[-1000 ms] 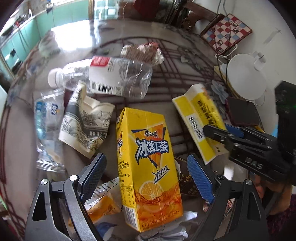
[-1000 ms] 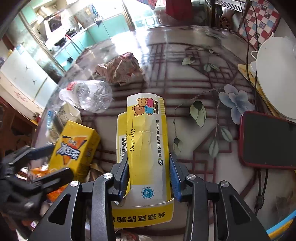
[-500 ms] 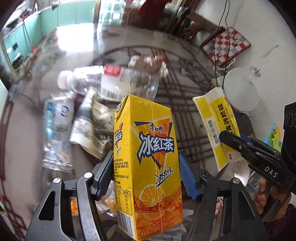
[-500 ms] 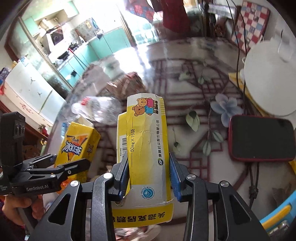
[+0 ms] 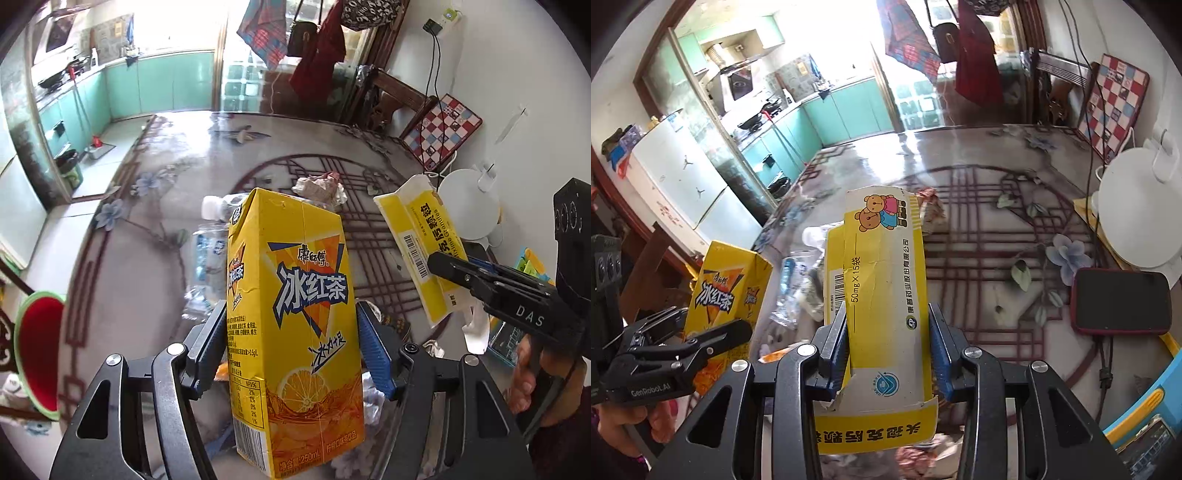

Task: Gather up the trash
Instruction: 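Carry the yellow carton and yellow box over the red bucket with both grippers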

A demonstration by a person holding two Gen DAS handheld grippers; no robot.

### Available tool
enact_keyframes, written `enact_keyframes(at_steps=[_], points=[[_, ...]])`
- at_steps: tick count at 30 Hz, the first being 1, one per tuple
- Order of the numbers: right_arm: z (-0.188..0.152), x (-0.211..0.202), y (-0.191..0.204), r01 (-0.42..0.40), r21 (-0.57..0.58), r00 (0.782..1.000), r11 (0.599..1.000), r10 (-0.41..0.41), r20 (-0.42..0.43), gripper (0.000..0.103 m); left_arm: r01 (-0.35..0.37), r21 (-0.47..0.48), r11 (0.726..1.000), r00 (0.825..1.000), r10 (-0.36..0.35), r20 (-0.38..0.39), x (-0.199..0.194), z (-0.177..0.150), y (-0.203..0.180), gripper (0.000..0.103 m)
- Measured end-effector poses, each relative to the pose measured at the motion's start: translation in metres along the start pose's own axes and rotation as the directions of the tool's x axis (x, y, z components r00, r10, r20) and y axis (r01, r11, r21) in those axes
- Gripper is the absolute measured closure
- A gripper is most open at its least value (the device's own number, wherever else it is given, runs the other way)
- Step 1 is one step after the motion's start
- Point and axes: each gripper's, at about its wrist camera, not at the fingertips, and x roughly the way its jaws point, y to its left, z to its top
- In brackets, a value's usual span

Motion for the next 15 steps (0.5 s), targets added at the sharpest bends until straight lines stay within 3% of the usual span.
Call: enact_keyframes(at_steps=[15], points=[[-0.002,0.018,0.084,-0.037,-0.067,0.999,0.997,0.036,-0.011,0.066,-0.06,-0.081,0.995,0.997,0.063,0.04,-0.035,-0.016,0.075,0.038]])
